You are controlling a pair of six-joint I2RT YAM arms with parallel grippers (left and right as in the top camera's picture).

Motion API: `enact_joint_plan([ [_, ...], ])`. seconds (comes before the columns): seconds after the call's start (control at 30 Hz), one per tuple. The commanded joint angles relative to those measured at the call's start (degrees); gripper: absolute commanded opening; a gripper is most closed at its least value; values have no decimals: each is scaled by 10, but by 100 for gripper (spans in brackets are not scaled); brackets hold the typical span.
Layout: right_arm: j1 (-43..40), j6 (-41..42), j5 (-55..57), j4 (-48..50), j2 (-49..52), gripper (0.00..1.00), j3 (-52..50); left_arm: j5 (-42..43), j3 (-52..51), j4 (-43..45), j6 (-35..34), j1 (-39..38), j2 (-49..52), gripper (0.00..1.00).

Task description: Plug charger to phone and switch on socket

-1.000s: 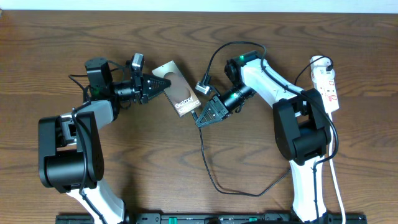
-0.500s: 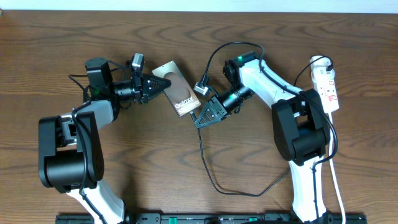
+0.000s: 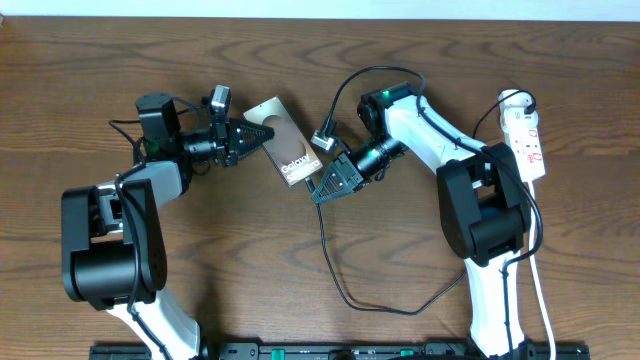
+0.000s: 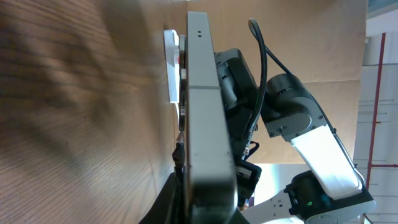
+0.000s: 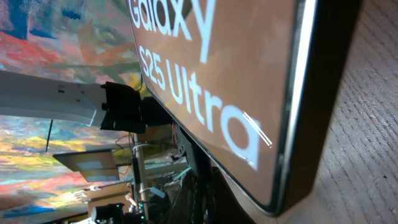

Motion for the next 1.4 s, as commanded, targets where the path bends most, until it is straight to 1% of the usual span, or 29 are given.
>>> enact_joint_plan([
  [0.0, -4, 13, -21, 5, 5, 1, -1, 35, -3, 3, 7, -3, -3, 7],
  [0.3, -5, 13, -23, 9, 5, 1, -1, 35, -3, 3, -4, -4, -3, 7],
  [0.63, -11, 13, -12, 9, 5, 1, -1, 35, -3, 3, -4, -38, -3, 7],
  [1.07, -26, 6, -10, 2, 5, 1, -1, 35, -3, 3, -4, -38, -3, 7],
  [1.23, -26, -30, -8, -23, 5, 1, -1, 35, -7, 2, -3, -39, -3, 7],
  [1.37, -26, -40, 5, -33, 5, 1, -1, 35, -15, 3, -1, -39, -3, 7],
])
